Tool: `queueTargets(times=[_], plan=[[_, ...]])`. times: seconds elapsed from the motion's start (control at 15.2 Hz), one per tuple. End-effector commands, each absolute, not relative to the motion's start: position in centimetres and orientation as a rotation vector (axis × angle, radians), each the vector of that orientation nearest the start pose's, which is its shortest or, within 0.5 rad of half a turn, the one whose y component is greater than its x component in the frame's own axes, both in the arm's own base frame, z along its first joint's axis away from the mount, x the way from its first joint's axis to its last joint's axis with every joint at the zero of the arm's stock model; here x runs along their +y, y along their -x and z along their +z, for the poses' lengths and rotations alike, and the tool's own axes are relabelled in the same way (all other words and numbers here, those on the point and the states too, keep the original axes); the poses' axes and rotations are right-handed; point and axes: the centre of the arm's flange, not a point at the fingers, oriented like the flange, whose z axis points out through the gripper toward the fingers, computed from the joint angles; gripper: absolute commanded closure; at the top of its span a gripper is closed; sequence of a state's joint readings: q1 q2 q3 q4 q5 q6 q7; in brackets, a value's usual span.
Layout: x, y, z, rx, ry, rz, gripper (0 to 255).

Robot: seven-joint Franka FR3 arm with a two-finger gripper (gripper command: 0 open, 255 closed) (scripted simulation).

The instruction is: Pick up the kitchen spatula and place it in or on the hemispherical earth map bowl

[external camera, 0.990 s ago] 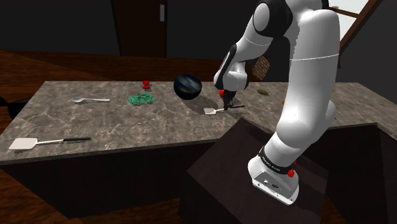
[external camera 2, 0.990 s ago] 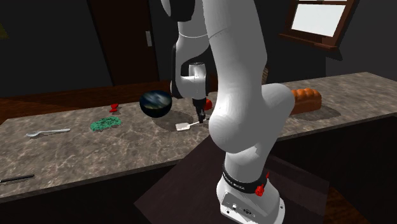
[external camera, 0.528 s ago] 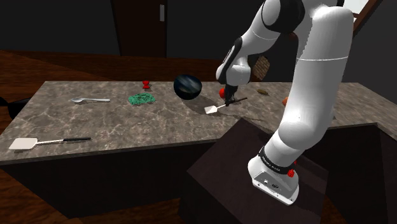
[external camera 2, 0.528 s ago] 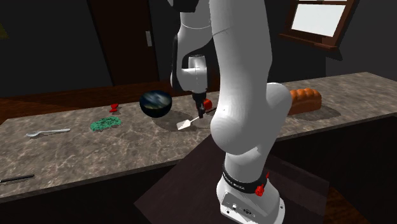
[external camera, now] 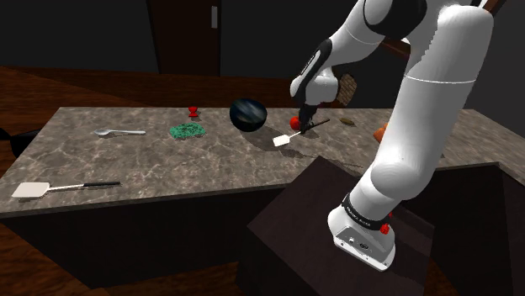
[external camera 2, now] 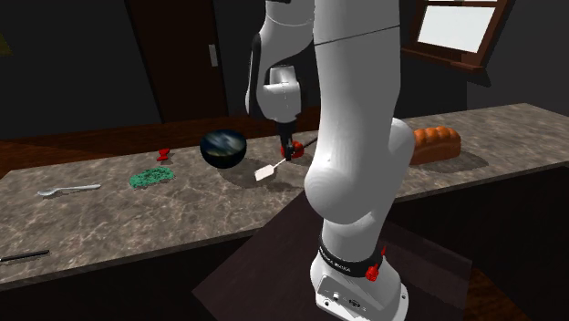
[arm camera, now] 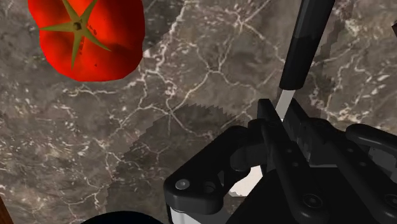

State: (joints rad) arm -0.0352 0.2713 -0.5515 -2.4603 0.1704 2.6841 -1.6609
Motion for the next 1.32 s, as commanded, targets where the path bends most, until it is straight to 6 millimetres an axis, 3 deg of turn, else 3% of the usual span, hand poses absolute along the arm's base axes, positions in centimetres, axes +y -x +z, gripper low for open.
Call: queueTargets(times=[0.0,1.25], plan=[[-27.9,-39.2,21.6,-1.432,2.829,0.093,255],[-27.9,-39.2,31.6,-1.432,2.829,0.093,255]])
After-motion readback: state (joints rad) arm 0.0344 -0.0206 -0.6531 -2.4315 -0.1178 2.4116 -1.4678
